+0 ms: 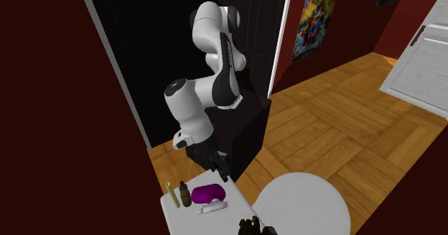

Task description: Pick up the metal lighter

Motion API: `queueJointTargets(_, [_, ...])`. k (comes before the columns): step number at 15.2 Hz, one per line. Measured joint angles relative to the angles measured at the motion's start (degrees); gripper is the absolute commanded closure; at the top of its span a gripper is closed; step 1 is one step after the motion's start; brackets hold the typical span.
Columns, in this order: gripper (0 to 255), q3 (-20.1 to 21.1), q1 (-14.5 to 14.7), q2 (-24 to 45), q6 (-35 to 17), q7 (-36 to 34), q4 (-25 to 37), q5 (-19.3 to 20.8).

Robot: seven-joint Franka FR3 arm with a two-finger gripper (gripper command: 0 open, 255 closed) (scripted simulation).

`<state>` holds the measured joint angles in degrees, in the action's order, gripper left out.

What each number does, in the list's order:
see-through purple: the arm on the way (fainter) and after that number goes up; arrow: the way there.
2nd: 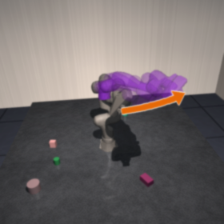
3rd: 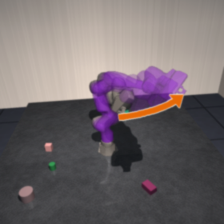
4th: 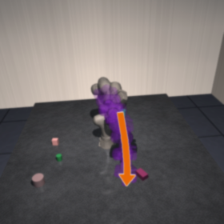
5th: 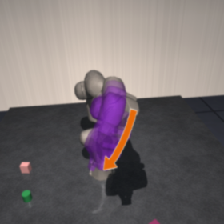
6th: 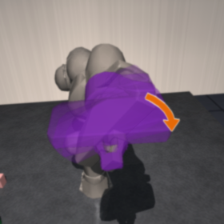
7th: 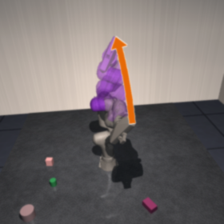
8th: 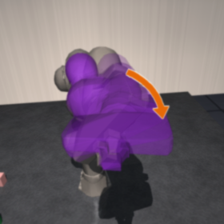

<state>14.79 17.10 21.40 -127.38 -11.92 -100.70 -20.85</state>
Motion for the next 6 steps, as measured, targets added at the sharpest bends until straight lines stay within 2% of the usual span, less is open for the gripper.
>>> queueJointTargets(6, [255, -0.08, -0.12, -1.59, 3.35, -1.23, 1.94, 0.39])
